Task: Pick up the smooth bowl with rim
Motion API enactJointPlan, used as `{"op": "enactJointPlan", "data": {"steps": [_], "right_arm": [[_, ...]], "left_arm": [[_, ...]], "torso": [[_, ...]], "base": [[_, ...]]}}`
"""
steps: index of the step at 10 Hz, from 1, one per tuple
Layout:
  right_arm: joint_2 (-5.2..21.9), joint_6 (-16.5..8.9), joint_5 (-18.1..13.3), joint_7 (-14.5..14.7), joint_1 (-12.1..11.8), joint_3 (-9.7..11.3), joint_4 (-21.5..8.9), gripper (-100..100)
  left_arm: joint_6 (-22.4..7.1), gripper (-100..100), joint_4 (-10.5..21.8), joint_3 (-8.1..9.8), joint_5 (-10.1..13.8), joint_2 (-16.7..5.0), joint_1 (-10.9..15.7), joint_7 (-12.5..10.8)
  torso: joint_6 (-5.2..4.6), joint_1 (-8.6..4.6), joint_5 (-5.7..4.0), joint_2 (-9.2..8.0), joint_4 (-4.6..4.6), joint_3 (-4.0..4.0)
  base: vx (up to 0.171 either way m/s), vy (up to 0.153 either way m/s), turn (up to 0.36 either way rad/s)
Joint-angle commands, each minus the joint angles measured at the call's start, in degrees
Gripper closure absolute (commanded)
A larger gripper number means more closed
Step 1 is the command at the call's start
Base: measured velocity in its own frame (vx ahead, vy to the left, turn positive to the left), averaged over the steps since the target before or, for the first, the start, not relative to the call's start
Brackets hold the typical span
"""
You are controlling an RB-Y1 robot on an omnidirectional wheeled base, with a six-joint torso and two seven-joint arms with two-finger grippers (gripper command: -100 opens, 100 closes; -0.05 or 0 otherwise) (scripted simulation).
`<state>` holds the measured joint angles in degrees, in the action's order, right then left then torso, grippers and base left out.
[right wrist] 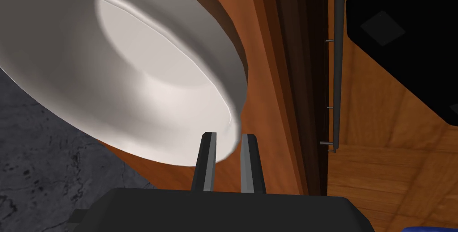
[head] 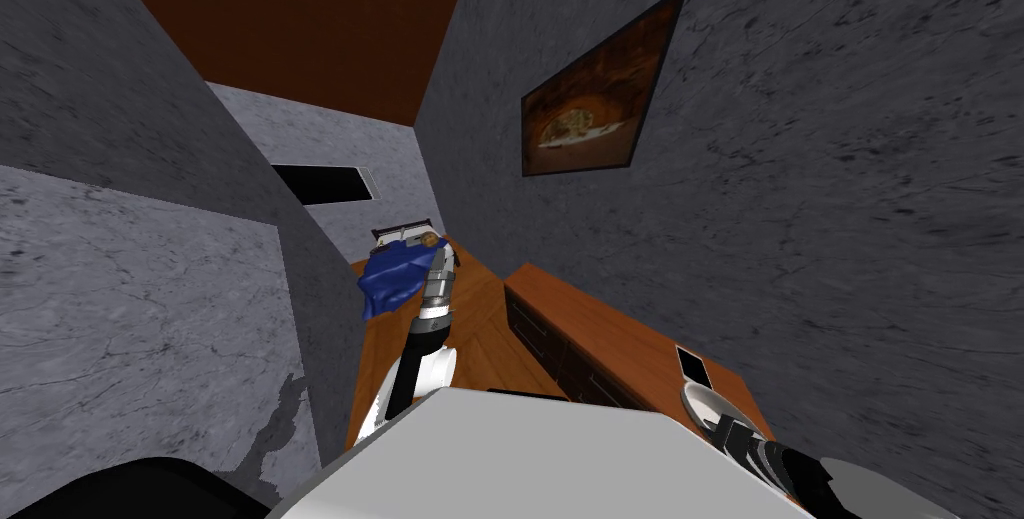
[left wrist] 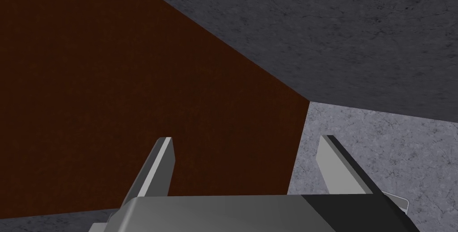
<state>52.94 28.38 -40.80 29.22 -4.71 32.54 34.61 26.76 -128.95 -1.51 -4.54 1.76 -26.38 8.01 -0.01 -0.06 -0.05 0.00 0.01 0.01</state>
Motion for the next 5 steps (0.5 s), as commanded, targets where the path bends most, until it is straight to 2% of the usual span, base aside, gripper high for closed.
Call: {"op": "enactJointPlan", "data": {"steps": [1, 2, 3, 4, 5], "right_arm": [[0.0, 0.0, 0.0, 0.0, 0.0, 0.0, 0.0, 100], [0.0, 0.0, 0.0, 0.0, 0.0, 0.0, 0.0, 100], [0.0, 0.0, 0.0, 0.0, 0.0, 0.0, 0.0, 0], [1.2, 1.6, 0.1, 0.1, 0.3, -0.2, -0.5, 100], [2.3, 2.5, 0.1, -0.2, 0.2, -0.2, -0.3, 100]], "left_arm": [[0.0, 0, 0.0, 0.0, 0.0, 0.0, 0.0, 0.0], [0.0, 0, 0.0, 0.0, 0.0, 0.0, 0.0, 0.0], [0.0, 0, 0.0, 0.0, 0.0, 0.0, 0.0, 0.0], [0.0, 0, 0.0, 0.0, 0.0, 0.0, 0.0, 0.0], [0.0, 0, 0.0, 0.0, 0.0, 0.0, 0.0, 0.0]], "torso": [[0.0, 0.0, 0.0, 0.0, 0.0, 0.0], [0.0, 0.0, 0.01, 0.01, 0.0, 0.01], [0.01, 0.0, 0.01, 0.02, 0.0, 0.01], [0.01, 0.0, 0.01, 0.02, 0.0, 0.01], [-0.02, 0.12, 0.07, 0.0, 0.01, 0.01]], "base": [[0.0, 0.0, 0.0], [0.0, 0.0, 0.0], [0.0, 0.0, 0.0], [-0.001, 0.04, -0.062], [-0.008, 0.077, -0.072]]}}
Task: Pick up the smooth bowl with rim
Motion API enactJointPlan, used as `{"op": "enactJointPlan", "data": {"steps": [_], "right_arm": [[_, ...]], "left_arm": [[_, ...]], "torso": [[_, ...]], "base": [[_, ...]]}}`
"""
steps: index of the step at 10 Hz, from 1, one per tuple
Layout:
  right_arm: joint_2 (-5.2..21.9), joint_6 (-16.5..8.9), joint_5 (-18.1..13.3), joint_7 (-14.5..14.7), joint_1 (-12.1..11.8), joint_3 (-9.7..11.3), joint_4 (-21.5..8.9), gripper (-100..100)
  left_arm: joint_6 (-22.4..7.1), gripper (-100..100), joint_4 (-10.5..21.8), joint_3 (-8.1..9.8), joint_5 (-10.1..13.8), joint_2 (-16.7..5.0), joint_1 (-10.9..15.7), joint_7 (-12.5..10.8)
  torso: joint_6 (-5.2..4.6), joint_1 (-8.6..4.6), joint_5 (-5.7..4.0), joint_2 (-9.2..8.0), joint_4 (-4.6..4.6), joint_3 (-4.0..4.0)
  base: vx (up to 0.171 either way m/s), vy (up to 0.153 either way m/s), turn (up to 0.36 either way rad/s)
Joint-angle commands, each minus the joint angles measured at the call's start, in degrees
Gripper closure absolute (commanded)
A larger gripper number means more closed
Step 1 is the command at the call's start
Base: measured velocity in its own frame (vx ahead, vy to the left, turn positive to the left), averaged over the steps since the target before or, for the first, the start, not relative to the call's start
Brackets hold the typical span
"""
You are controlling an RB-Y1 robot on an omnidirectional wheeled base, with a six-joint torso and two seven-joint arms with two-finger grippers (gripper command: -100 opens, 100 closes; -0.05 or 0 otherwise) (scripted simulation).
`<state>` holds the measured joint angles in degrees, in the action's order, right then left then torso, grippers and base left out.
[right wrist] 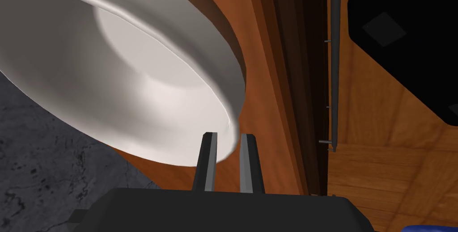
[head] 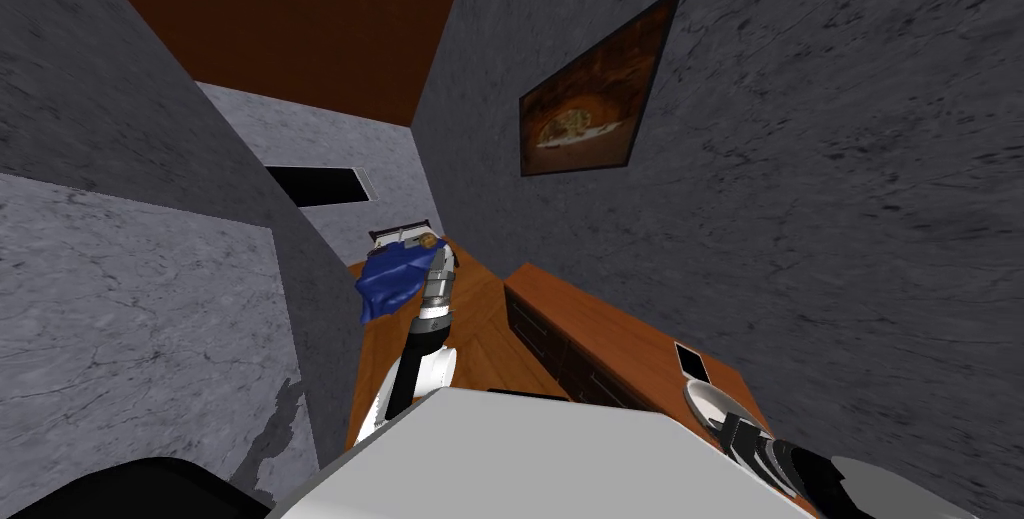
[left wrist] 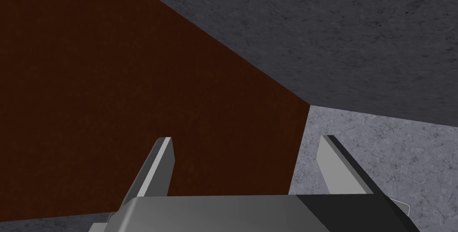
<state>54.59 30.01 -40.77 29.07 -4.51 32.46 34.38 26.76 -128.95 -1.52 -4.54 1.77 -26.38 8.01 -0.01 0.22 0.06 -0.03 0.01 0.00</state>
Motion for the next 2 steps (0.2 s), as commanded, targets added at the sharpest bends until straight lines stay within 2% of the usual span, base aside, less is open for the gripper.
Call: {"op": "enactJointPlan", "data": {"steps": [1, 2], "right_arm": [[0.0, 0.0, 0.0, 0.0, 0.0, 0.0, 0.0, 100], [0.1, 0.2, 0.0, -0.1, 0.0, 0.0, 0.0, 0]], "left_arm": [[0.0, 0, 0.0, 0.0, 0.0, 0.0, 0.0, 0.0], [0.0, 0, 0.0, 0.0, 0.0, 0.0, 0.0, 0.0]], "torso": [[0.0, 0.0, 0.0, 0.0, 0.0, 0.0], [0.03, -0.08, -0.03, 0.01, 0.0, 0.0]], "base": [[-0.005, 0.036, -0.02], [-0.001, 0.007, 0.0]]}}
